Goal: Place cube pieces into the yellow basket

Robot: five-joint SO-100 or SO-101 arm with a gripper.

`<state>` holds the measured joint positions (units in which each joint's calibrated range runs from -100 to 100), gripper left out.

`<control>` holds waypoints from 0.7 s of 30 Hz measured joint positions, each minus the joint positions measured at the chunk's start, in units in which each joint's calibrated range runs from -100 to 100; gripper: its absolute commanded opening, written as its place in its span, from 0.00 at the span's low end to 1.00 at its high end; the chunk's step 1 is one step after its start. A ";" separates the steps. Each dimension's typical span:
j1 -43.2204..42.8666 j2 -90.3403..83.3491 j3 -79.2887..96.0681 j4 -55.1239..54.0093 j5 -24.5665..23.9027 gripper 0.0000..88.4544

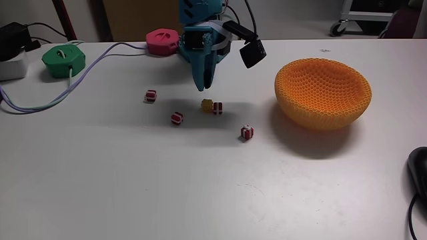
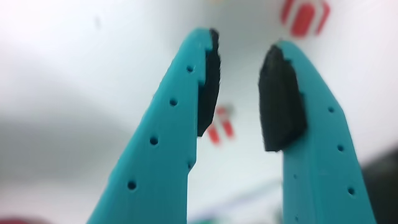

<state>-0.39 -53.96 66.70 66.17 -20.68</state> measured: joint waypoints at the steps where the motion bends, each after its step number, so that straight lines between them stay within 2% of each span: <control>1: -0.58 3.05 -1.08 -0.67 -1.66 0.23; 5: -1.45 14.26 -5.81 -1.33 -4.49 0.29; 12: -1.26 22.53 -7.00 -6.77 -6.20 0.28; 18: -0.58 25.97 -5.81 -13.53 -6.64 0.18; 21: 0.10 27.35 -5.32 -14.42 -7.96 0.03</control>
<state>-0.29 -26.61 61.38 51.75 -28.64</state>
